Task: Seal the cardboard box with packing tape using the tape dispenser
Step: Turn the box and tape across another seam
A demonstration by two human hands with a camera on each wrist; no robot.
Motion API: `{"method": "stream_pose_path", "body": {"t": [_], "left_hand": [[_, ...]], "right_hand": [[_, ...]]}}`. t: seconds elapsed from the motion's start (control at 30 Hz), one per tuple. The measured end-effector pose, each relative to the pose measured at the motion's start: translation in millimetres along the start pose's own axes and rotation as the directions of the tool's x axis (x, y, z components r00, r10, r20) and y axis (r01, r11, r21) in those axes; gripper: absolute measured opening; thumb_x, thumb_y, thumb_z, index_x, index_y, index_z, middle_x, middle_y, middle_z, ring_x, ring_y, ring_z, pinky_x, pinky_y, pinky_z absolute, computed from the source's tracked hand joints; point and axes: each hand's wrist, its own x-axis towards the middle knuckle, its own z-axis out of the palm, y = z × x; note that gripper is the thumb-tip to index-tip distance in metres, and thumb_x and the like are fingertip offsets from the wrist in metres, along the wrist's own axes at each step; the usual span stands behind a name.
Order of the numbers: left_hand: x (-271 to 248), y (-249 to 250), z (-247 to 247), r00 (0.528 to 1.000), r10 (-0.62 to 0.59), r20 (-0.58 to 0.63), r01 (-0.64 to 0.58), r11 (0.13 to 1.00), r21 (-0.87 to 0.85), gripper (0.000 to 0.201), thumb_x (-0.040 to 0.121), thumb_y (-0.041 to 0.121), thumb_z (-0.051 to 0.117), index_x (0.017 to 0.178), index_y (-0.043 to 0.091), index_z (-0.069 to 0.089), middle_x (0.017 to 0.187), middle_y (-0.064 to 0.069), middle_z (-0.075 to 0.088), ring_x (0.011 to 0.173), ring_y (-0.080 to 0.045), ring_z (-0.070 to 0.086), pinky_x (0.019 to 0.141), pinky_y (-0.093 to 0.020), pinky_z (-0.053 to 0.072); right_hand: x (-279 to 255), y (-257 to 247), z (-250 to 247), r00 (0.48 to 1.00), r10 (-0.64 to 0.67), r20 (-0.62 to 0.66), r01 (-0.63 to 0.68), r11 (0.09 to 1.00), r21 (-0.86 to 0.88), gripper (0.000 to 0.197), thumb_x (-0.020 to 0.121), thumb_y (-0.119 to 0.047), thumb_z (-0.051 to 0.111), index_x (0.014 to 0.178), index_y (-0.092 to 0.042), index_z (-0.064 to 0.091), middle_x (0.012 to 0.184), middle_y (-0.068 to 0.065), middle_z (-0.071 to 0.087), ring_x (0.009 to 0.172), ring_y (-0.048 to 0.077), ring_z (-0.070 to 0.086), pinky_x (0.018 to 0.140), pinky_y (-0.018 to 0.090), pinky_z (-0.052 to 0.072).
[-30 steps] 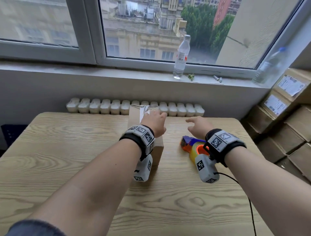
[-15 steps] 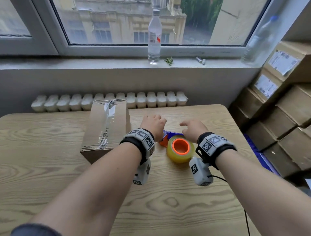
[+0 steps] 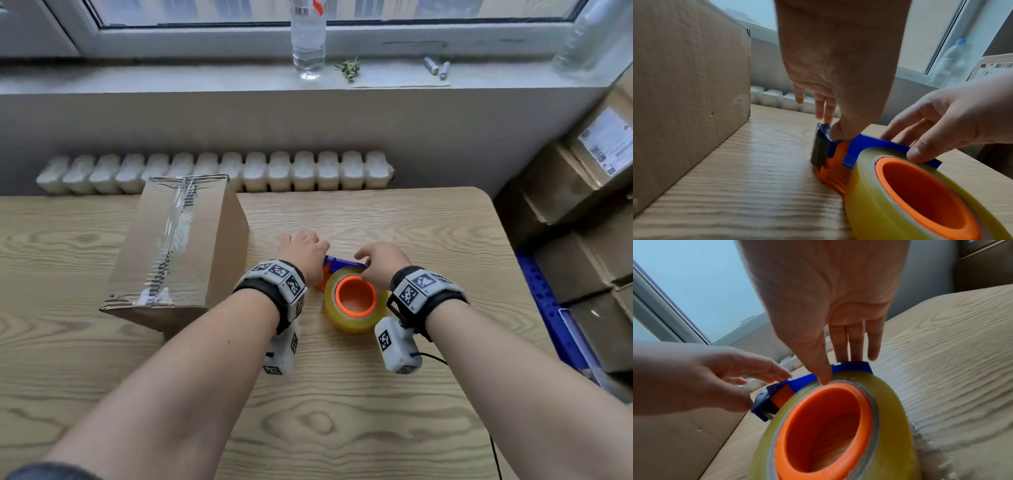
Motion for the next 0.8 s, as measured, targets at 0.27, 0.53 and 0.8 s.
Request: {"method": "stream_pose_path", "body": {"t": [0.27, 0.53, 0.8], "left_hand": [[11, 0, 5, 0.996, -0.031, 0.087, 0.041, 0.993, -0.114, 0.037, 0.094, 0.018, 0.038, 0.128, 0.016, 0.053, 0.127, -0.009, 0.058, 0.116, -0.028, 0.054, 0.094, -0.039, 0.042], [13, -6, 13, 0.997, -0.043, 0.06, 0.054, 0.977, -0.206, 0.04, 0.098, 0.041, 0.036, 0.12, 0.015, 0.055, 0.118, -0.007, 0.063, 0.107, -0.027, 0.059, 0.087, -0.037, 0.045], [6, -17, 10, 0.994, -0.084, 0.065, 0.1, 0.95, -0.296, 0.041, 0.098, 0.043, 0.037, 0.118, 0.013, 0.055, 0.117, -0.01, 0.063, 0.107, -0.029, 0.059, 0.088, -0.039, 0.047]], "right_hand": [[17, -4, 0, 0.991, -0.038, 0.125, 0.037, 0.999, 0.014, 0.046, 0.074, -0.004, 0.064, 0.114, -0.026, 0.067, 0.111, 0.002, 0.07, 0.098, 0.019, 0.064, 0.082, 0.033, 0.057], [22, -8, 13, 0.989, -0.034, 0.147, 0.048, 0.994, -0.096, 0.038, 0.074, -0.004, 0.063, 0.108, -0.019, 0.068, 0.099, 0.004, 0.068, 0.091, 0.023, 0.063, 0.07, 0.028, 0.048], [15, -14, 11, 0.999, 0.016, 0.048, -0.011, 0.996, -0.088, 0.029, 0.082, -0.011, 0.058, 0.11, -0.014, 0.05, 0.102, 0.01, 0.063, 0.087, 0.028, 0.058, 0.07, 0.033, 0.048]]}}
